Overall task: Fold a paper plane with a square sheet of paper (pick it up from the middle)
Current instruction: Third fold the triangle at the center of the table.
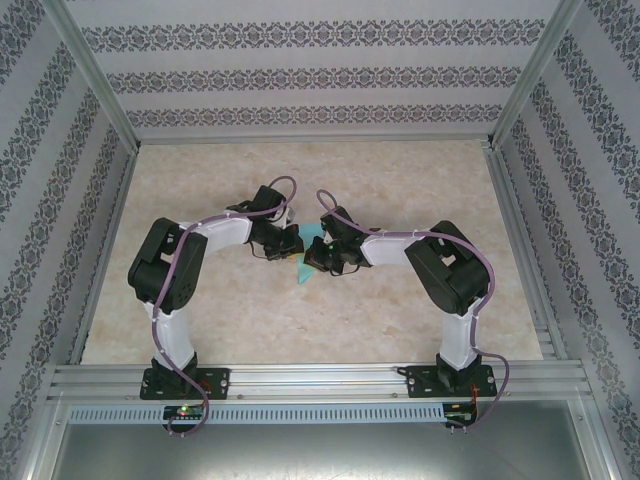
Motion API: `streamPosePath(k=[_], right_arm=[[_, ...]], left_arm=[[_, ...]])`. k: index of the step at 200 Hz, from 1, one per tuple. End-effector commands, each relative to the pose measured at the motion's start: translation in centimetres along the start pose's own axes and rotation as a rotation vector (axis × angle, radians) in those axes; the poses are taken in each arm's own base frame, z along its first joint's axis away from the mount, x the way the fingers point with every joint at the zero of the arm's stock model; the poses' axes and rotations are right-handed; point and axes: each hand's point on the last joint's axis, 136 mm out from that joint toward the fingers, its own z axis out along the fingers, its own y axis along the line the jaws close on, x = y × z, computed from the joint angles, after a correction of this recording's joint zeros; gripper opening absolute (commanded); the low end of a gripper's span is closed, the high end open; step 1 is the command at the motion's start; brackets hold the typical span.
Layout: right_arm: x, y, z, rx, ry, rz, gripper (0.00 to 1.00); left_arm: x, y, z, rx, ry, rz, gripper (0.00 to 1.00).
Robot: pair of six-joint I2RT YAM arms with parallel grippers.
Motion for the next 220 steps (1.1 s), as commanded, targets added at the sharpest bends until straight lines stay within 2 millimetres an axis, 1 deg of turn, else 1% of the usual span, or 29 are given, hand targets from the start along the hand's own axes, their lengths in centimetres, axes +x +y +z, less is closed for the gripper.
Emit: streamPosePath(k=[1,26,60,85,108,134,147,171,220], right_arm=[[1.0,-3.0,0.7,0.116,0.025,0.025,0.0],[1.1,-3.0,0.7,0.114,0.028,0.024,0.0],[1.0,-2.4,0.7,0.078,0.023,0.023,0.0],[0.7,-1.2,0.3,0.023,0.011,0.012,0.0],[0.3,0.1,-0.4,-0.029,-0.002,-0.007,0.0],[-0.6,2.1,-1.9,-0.099,-0.037,-0.041,0.0],[-1.1,2.7,-2.6,-0.112,-0.054,-0.067,0.0],[-1.4,2.3,-2.5,-0.084,-0.054,-0.092,0.0],[-1.6,0.2,-1.2,-0.038,-0.046,-0.076,0.0]], left_arm=[[1.5,0.8,1.1,-0.037,0.054,0.01,0.0],[1.7,1.0,1.5,-0.049,0.066,0.011,0.0],[2.3,2.5,1.6,-0.122,0.077,0.02,0.0],[3.1,4.0,1.7,-0.189,0.098,0.03,0.0],[3.4,5.0,1.7,-0.244,0.104,0.046,0.0],[3.6,5.8,1.6,-0.298,0.113,0.073,0.0],[3.7,6.2,1.6,-0.323,0.119,0.081,0.0],[3.9,6.9,1.7,-0.358,0.13,0.093,0.0],[3.9,7.6,1.6,-0.399,0.135,0.102,0.0]])
